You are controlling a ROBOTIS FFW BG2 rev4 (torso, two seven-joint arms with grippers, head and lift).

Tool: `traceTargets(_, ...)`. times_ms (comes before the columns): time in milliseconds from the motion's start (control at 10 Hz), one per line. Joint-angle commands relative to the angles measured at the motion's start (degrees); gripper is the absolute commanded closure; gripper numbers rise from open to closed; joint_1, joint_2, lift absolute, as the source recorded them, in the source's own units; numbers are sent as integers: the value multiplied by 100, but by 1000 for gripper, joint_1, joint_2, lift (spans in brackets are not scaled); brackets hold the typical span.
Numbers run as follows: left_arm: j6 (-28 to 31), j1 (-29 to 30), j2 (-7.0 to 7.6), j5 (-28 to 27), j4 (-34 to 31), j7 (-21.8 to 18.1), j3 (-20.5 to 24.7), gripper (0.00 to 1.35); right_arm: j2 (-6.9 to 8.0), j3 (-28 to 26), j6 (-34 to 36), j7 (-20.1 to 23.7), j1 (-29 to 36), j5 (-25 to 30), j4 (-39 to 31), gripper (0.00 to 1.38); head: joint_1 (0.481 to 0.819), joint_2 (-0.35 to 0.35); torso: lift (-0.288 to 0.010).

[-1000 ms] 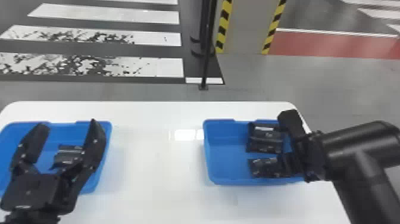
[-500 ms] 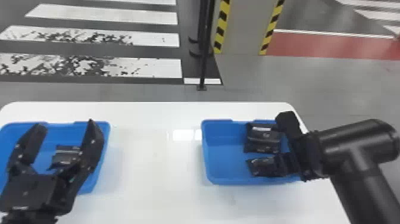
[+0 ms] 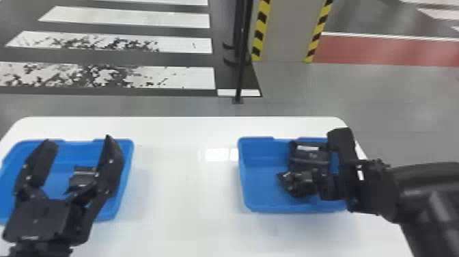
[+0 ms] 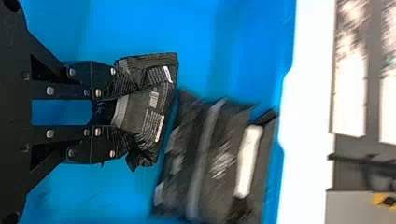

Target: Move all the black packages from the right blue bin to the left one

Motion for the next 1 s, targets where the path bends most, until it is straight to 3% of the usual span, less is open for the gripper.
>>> traceTargets(0, -28, 2, -9, 0, 14, 0, 0, 148, 44, -175, -1036, 8, 167, -487, 50, 1138, 695, -74, -132)
traceTargets(200, -84, 2, -9, -23, 28, 9, -11, 148, 96, -244, -2512, 289, 224, -1252, 472, 1138, 695, -43, -132)
traceTargets(600, -197, -40, -17, 11, 42, 9, -57, 142, 79, 8, -2892, 869, 266, -2543, 317, 1138, 695, 31, -132)
traceTargets(900, -70, -166, 132, 377, 42, 9, -457, 148, -27, 967, -2948, 1133, 69, -3914, 261, 1138, 695, 143, -132)
